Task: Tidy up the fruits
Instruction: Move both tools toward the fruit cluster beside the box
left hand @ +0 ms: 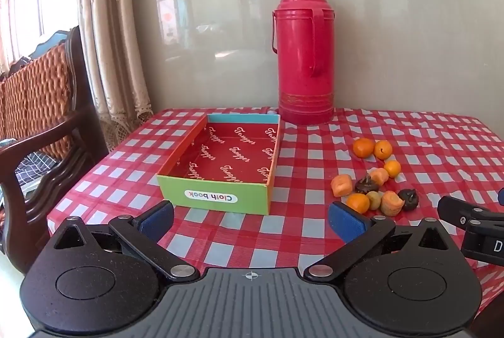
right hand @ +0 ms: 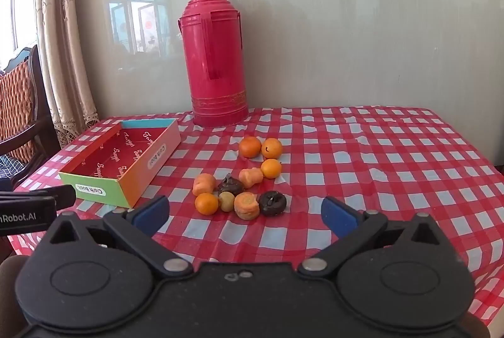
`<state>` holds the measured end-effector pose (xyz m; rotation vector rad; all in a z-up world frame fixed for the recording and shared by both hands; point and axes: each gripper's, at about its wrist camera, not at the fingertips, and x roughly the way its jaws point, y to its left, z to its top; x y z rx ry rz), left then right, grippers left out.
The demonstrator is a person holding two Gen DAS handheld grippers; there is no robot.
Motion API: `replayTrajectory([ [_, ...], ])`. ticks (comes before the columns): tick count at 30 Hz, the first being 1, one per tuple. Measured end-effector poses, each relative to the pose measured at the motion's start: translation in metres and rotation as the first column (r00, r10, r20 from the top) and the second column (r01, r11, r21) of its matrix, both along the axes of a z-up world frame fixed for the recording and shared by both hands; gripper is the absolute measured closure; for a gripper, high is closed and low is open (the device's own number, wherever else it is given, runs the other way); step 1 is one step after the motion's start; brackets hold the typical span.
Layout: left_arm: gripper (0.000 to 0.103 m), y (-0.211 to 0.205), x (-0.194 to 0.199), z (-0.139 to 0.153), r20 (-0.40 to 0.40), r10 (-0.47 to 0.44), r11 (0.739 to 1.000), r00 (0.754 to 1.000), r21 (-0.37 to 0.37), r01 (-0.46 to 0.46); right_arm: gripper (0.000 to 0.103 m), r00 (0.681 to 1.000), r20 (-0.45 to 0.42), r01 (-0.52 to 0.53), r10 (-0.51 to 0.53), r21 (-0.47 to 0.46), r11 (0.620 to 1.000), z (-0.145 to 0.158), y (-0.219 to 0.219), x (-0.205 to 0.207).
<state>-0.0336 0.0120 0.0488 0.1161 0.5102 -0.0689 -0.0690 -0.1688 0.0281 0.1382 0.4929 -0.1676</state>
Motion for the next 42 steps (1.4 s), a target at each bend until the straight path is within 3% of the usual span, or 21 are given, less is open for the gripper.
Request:
replayTrajectory([
  [42,0.0,-0.0015,-0.0013,-0.0062,-0.006,-0.011,1.0,1.0,0.007,0.011,0.006,1.0,-0.008,0.001,0.0,0.016,1.0,-0.0032,-0.002,0.0019],
])
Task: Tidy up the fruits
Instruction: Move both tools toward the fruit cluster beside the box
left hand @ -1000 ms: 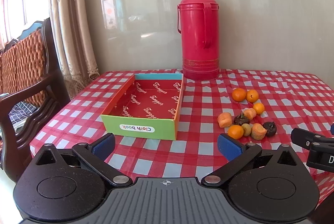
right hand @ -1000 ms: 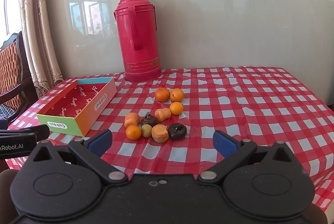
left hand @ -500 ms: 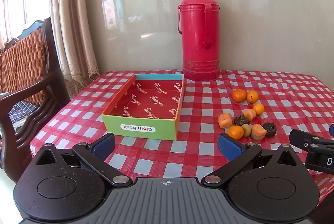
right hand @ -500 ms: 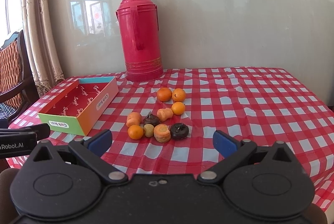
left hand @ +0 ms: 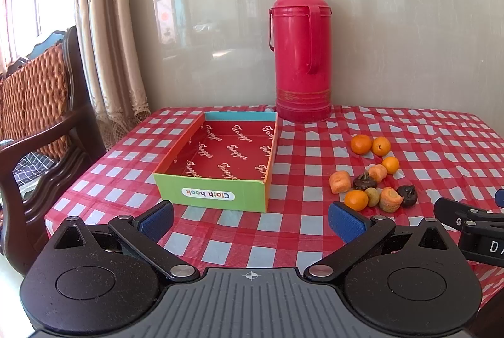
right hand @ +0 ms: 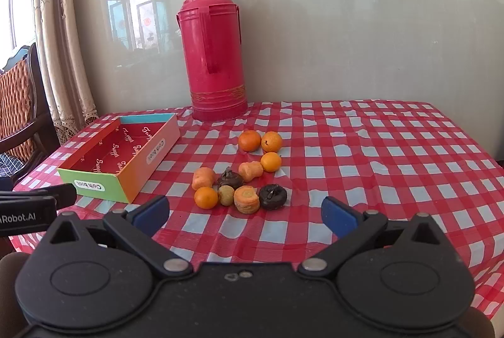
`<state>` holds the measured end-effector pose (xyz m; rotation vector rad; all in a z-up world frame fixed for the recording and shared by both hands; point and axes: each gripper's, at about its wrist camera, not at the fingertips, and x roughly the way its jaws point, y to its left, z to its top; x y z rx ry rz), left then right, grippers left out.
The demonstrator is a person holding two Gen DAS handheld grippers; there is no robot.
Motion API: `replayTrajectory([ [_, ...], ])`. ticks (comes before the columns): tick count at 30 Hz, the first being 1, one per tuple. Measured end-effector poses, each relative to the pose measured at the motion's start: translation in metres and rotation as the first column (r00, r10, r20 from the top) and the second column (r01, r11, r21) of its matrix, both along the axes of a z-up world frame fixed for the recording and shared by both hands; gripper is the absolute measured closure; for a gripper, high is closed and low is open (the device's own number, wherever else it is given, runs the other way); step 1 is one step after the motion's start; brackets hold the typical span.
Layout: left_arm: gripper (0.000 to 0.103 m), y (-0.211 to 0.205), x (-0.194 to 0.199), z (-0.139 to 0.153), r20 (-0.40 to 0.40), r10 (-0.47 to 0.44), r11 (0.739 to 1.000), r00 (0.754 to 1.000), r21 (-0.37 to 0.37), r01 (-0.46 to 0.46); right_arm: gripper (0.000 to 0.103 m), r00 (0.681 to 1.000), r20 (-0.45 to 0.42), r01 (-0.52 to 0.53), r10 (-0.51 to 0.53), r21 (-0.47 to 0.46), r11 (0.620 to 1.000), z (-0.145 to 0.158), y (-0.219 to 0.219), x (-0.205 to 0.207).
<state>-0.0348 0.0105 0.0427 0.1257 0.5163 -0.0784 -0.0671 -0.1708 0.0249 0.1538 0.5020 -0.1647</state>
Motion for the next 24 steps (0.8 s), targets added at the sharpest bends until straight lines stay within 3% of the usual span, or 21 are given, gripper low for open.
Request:
replayTrajectory([
  [13,0.0,-0.005,0.006,0.001,0.011,-0.026,0.999,1.0,0.028,0.026,0.006,1.0,-0.012,0.015,-0.015,0.0,1.0,-0.004,-0.006,0.001],
  [18,0.0,-0.019,0.01,0.001,0.043,-0.086,0.993,0.995,0.086,0.082,0.006,0.998,-0.013,0.055,-0.054,0.014,0.998,-0.007,-0.018,-0.001],
  [24,0.0,-0.049,0.021,-0.008,0.057,-0.176,0.973,0.983,0.161,0.165,0.006,0.988,0.05,0.144,-0.145,0.025,0.989,-0.016,-0.047,0.001],
])
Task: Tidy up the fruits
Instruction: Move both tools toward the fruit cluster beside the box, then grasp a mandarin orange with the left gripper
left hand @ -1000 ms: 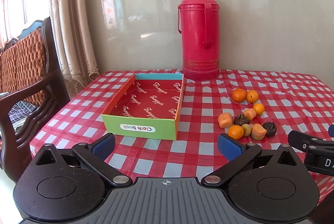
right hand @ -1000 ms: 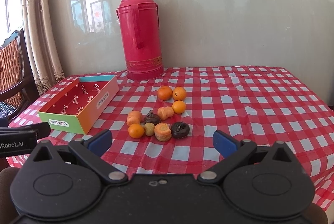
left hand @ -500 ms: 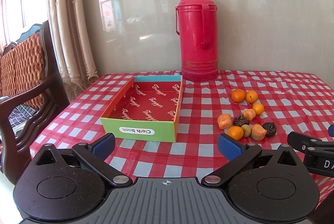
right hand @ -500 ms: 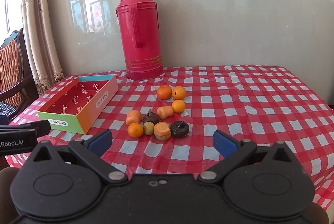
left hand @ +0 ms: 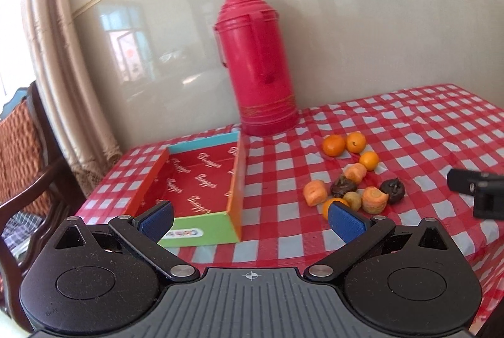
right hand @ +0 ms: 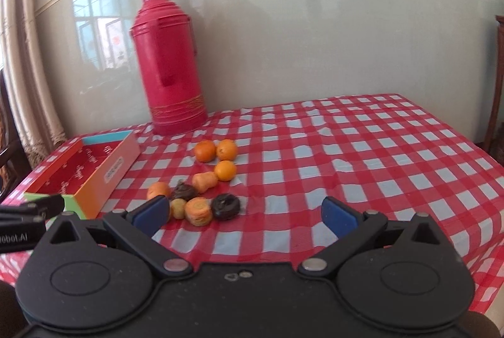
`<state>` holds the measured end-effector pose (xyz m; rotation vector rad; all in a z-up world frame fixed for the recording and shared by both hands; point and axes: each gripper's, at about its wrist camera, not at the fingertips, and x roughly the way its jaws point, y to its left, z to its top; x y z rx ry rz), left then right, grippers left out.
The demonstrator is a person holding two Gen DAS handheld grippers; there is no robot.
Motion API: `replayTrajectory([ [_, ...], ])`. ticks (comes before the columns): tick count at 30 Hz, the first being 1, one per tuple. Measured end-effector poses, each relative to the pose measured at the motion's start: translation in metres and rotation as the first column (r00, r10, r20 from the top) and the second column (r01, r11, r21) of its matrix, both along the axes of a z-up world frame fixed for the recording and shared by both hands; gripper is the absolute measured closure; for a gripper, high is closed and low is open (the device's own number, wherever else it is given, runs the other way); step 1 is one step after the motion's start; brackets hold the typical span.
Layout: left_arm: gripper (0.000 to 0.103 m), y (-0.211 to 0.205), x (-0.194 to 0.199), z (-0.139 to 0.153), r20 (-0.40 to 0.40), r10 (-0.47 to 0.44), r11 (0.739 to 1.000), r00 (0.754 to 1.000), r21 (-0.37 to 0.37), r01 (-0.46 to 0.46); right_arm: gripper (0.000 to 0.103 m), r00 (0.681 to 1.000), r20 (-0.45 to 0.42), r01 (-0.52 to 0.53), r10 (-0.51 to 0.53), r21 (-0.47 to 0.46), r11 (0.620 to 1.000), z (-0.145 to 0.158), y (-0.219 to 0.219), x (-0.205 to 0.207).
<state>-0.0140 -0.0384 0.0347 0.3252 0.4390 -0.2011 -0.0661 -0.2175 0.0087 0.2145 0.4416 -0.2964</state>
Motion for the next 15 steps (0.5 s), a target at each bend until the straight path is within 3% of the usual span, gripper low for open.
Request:
replayTrajectory([
  [6,0.0,-0.03,0.019,-0.021,-0.031,-0.089,0.995,0.996,0.051,0.09,0.006,0.997,-0.007,0.082,-0.082,-0.024,0.996,-0.004,-0.027,0.008],
  [11,0.001,-0.053,0.037,-0.042,-0.061,-0.154,0.985,0.986,0.064,0.158,0.006,0.99,0.059,0.127,-0.127,0.01,0.992,-0.016,-0.043,0.004],
  [13,0.012,-0.062,0.046,-0.05,-0.063,-0.169,0.982,0.984,0.077,0.174,0.006,0.988,0.067,0.136,-0.138,0.024,0.99,-0.021,-0.047,0.004],
  [14,0.028,-0.066,0.05,-0.053,-0.072,-0.174,0.98,0.982,0.089,0.18,0.006,0.988,0.069,0.137,-0.139,0.032,0.99,-0.023,-0.05,0.006],
  [15,0.035,-0.069,0.056,-0.057,-0.094,-0.18,0.978,0.979,0.091,0.188,0.006,0.988,0.067,0.137,-0.139,0.038,0.99,-0.024,-0.051,0.007],
])
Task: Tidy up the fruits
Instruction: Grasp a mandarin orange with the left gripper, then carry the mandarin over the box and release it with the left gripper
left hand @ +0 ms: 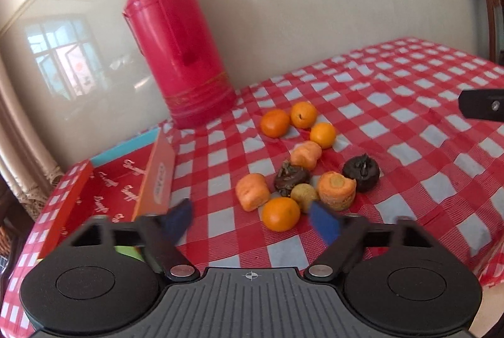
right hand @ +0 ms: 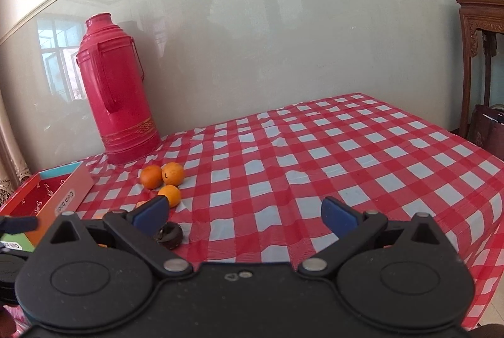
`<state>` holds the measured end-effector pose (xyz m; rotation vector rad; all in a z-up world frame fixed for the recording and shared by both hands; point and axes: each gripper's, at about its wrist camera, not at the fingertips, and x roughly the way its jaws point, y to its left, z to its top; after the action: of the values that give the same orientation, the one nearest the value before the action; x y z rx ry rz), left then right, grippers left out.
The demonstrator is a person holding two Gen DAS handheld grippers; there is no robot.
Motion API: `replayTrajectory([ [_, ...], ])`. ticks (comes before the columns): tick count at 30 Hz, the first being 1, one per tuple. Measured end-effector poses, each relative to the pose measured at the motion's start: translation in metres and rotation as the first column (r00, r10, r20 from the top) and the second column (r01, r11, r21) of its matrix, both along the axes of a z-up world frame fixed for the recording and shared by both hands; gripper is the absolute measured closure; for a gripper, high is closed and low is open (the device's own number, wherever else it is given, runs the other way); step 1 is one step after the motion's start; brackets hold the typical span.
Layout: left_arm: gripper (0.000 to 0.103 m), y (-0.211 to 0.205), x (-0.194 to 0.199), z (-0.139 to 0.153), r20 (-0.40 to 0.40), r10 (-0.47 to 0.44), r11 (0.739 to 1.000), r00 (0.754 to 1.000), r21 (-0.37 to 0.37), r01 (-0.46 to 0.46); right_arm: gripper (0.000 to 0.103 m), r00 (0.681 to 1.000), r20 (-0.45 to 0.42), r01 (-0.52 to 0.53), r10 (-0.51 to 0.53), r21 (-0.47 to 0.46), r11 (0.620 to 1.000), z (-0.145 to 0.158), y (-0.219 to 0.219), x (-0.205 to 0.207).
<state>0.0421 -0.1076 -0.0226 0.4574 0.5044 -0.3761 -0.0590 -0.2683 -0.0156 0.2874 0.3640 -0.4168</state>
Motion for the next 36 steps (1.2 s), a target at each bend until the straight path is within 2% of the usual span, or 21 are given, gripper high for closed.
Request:
replayTrajectory([
  [8,0.038,-0.005,0.021,-0.022,-0.094,-0.019,0.999,0.995,-0.047,0.014,0.006,1.0,-0.007,-0.015,0.015,0.031,0.999,-0.006,-0.003,0.008],
  [9,0.047,-0.005,0.023,-0.024,-0.102,-0.022,0.999,0.995,-0.051,0.016,0.006,1.0,-0.012,-0.019,0.019,0.033,0.999,-0.007,-0.002,0.009],
  [12,0.066,-0.008,0.028,-0.029,-0.134,-0.031,0.998,0.99,-0.051,0.024,0.006,0.999,-0.023,-0.029,0.03,0.042,0.999,-0.009,0.0,0.013],
  [16,0.069,-0.008,0.028,-0.03,-0.136,-0.031,0.998,0.99,-0.063,0.023,0.006,0.999,-0.029,-0.036,0.037,0.046,0.998,-0.011,0.002,0.016],
  [22,0.07,-0.003,0.022,-0.02,-0.06,-0.015,0.997,0.998,-0.08,0.01,0.006,0.998,-0.042,-0.047,0.049,0.063,0.997,-0.014,0.003,0.02],
  [26,0.07,0.014,0.025,-0.004,0.037,0.086,0.991,0.996,-0.107,-0.082,0.006,0.997,-0.052,-0.061,0.064,0.058,0.996,-0.016,0.006,0.022],
  [29,0.07,0.034,0.037,0.01,0.092,0.194,0.974,0.977,-0.135,-0.181,0.006,0.995,-0.065,-0.071,0.073,0.046,0.996,-0.017,0.01,0.025],
  [31,0.07,0.052,0.051,0.016,0.1,0.285,0.951,0.953,-0.155,-0.268,0.006,0.994,-0.072,-0.078,0.081,0.043,0.996,-0.019,0.012,0.027],
  [36,0.069,0.103,0.097,0.017,0.018,0.521,0.842,0.854,-0.179,-0.51,0.006,0.991,-0.091,-0.098,0.101,0.037,0.995,-0.022,0.021,0.035],
])
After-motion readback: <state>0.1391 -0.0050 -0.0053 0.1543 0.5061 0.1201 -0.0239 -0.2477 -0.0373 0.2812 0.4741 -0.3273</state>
